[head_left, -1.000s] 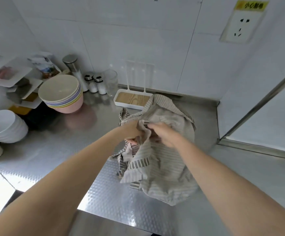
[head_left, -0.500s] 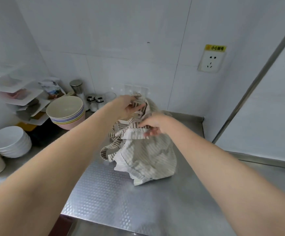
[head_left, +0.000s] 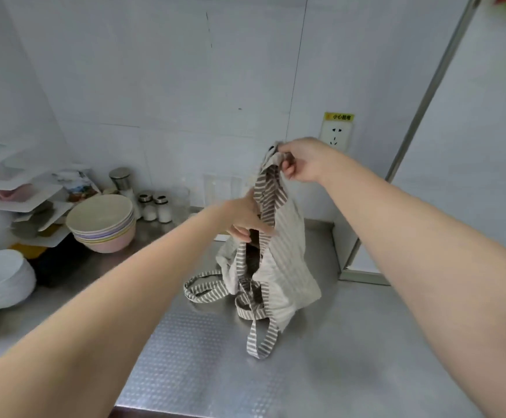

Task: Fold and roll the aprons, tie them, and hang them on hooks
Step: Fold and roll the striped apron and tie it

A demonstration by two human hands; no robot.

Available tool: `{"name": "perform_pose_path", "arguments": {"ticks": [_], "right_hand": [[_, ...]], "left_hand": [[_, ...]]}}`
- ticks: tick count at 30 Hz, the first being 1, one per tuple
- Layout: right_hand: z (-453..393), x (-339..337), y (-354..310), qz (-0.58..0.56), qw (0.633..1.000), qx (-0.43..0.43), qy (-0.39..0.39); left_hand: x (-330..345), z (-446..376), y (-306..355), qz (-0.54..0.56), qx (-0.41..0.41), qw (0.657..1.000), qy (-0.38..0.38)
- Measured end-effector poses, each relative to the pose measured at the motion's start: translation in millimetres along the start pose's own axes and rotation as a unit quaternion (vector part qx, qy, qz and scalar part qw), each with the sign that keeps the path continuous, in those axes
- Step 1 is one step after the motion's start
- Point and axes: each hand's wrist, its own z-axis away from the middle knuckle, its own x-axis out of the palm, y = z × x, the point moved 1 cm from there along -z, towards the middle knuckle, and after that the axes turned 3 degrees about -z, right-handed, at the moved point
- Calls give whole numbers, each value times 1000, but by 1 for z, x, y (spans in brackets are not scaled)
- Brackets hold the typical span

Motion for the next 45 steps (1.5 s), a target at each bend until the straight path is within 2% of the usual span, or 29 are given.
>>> {"name": "perform_pose_path", "arguments": {"ticks": [3, 4, 5, 8, 10, 12, 14, 16, 17, 18, 20, 22, 24, 25, 27, 29, 31, 33, 35, 37, 39, 41, 43, 45], "right_hand": [[1, -3, -9, 31, 999, -29, 9], [3, -8, -14, 42, 998, -40, 25], [3, -17, -17, 48, 997, -48, 49], [3, -43, -24, 48, 987, -69, 138], [2, -54, -26, 65, 980, -73, 176], [-3, -59, -29, 134, 965, -79, 209], [0, -56, -34, 202, 947, -83, 237], [-1, -53, -37, 161, 960, -85, 214], [-1, -51, -36, 137, 971, -89, 177], [2, -47, -36, 169, 968, -110, 150], [13, -29, -27, 362, 922, -128, 58], [15, -10, -11, 514, 850, -110, -37], [16, 8, 7, 589, 799, -99, -62], [14, 14, 16, 592, 797, -111, -51], [8, 17, 28, 560, 815, -149, 2], [5, 14, 32, 550, 815, -170, 68], [6, 10, 25, 571, 799, -173, 69], [8, 5, 14, 558, 810, -176, 40], [11, 2, 1, 485, 855, -180, 35], [18, 5, -11, 356, 916, -180, 37], [25, 14, -24, 229, 958, -172, 11], [31, 24, -35, 146, 977, -151, -39], [34, 25, -45, 190, 972, -122, -65], [33, 18, -58, 356, 930, -71, -48]], "left_hand": [[14, -15, -3, -65, 31, 988, 135], [10, -17, -3, -65, 38, 983, 169], [3, -19, -5, -20, 27, 982, 185], [-17, -18, -12, 166, -7, 964, 208], [-24, -14, -10, 192, 7, 963, 187], [-27, -10, -4, 217, 34, 961, 166], [-36, -4, 7, 292, 43, 939, 176], [-49, 2, 16, 382, 52, 900, 202], [-53, 5, 21, 391, 62, 895, 204], [-57, 6, 25, 366, 73, 904, 207], [-58, 10, 34, 244, 92, 940, 220], [-57, 11, 44, 124, 123, 953, 248], [-54, 10, 52, 81, 156, 953, 245], [-53, 13, 54, 71, 171, 953, 239], [-54, 17, 55, 63, 190, 952, 233], [-60, 20, 49, 27, 188, 948, 256], [-66, 20, 38, -17, 154, 945, 289], [-70, 22, 26, 1, 111, 955, 275], [-68, 24, 14, 32, 76, 973, 216], [-57, 25, 4, -12, 39, 989, 144], [-37, 17, -11, -27, -6, 996, 90], [-14, 3, -22, 91, -25, 995, 18], [-6, -13, -27, 149, -43, 986, 66], [-12, -22, -30, 110, -48, 981, 154]]}}
